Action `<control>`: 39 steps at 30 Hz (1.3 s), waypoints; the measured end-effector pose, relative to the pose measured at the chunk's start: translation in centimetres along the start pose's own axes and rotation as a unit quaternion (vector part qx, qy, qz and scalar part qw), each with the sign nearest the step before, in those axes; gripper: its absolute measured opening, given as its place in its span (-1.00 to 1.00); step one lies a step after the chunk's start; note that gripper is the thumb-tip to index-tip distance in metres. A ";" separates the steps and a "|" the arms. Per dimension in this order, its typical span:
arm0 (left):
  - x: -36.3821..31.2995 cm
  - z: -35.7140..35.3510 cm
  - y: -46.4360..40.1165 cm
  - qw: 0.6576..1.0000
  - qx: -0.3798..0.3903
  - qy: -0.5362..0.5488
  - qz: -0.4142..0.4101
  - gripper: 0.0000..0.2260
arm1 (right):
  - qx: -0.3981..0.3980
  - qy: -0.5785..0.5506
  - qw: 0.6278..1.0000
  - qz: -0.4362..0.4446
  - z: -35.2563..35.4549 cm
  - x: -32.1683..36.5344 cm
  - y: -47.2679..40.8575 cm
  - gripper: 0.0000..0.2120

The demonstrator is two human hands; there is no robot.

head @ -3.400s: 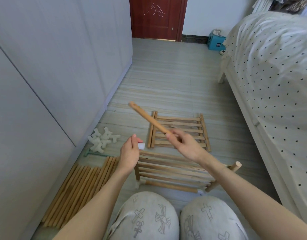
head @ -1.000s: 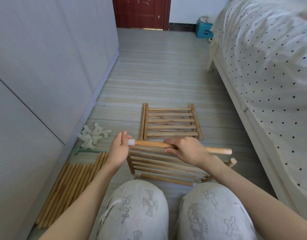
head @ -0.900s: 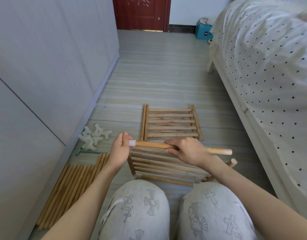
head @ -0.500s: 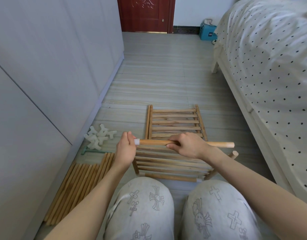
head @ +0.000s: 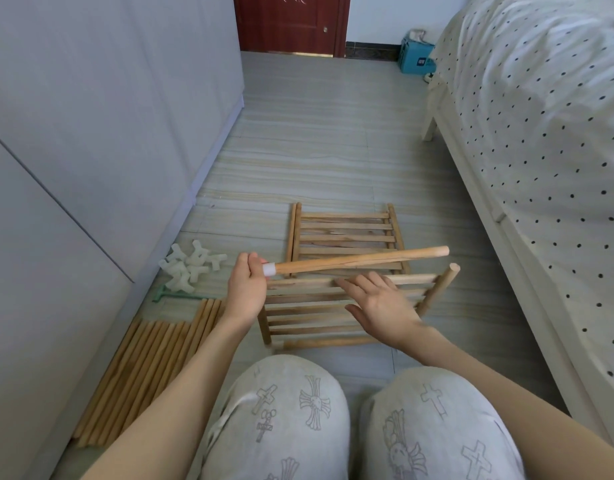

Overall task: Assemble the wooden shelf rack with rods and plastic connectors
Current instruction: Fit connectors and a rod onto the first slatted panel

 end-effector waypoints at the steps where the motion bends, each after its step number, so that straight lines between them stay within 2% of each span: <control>1: 0.1 0.0 -0.2 1.000 0.006 0.002 0.000 -0.78 | -0.033 0.014 0.999 0.002 0.2 0.2 -0.3 -0.56; 4: 0.0 -0.2 -1.2 1.000 0.023 0.003 -0.005 -0.78 | -0.086 0.028 0.996 0.002 0.0 0.2 -1.8 -0.58; 7: 0.0 -0.5 -2.4 0.999 0.029 0.021 -0.002 -0.75 | -0.059 0.028 0.998 -0.010 -1.7 -0.6 -3.9 -0.60; 10: -0.1 -0.5 -4.2 0.997 0.038 0.060 0.006 -0.72 | -0.018 -0.001 0.999 -0.031 -3.4 -2.3 -6.8 -0.77; 14: 2.4 1.0 -7.6 0.993 0.021 0.112 0.040 -0.68 | 0.009 -0.041 0.998 -0.044 -4.6 -4.8 -10.6 -0.76; 16: 5.2 2.1 -9.2 0.997 -0.009 0.056 0.062 -0.72 | -0.005 -0.052 0.998 -0.047 -4.7 -5.6 -12.1 -0.74; 18: 9.0 3.3 -11.3 0.994 -0.026 -0.058 0.085 -0.76 | -0.025 -0.059 0.997 -0.052 -4.6 -6.1 -13.5 -0.72; 21: 15.7 4.7 -14.3 0.959 0.001 -0.241 0.147 -0.67 | -0.060 -0.059 0.994 -0.069 -4.7 -6.8 -15.3 -0.74; 23: 19.1 5.9 -16.1 0.932 0.014 -0.318 0.175 -0.57 | -0.099 -0.076 0.989 -0.078 -4.6 -7.0 -15.8 -0.78; 26: 22.4 7.1 -18.4 0.917 0.018 -0.359 0.176 -0.44 | -0.160 -0.064 0.983 -0.058 -4.4 -6.9 -15.7 -0.80; 29: 24.4 6.8 -20.3 0.909 0.024 -0.376 0.180 -0.37 | -0.179 -0.047 0.982 -0.046 -4.7 -6.9 -15.4 -0.82; 31: 25.1 6.5 -21.2 0.912 0.001 -0.363 0.190 -0.37 | -0.186 -0.041 0.981 -0.045 -4.7 -6.9 -15.2 -0.82; 34: 25.3 5.9 -22.0 0.895 -0.026 -0.405 0.185 -0.46 | -0.187 -0.041 0.981 -0.040 -4.6 -6.9 -15.2 -0.83; 39: 24.4 4.2 -22.9 0.878 -0.022 -0.467 0.102 -0.65 | -0.190 -0.044 0.980 -0.042 -4.4 -6.8 -15.3 -0.83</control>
Point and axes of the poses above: each hand's wrist, its own y-axis away from the middle knuckle, its own z-axis out of the back of the hand, x = y × z, the point moved 8 cm from there along -y, towards the middle knuckle, and after that the axes turned 6 degrees about z, right-handed, at the moved point
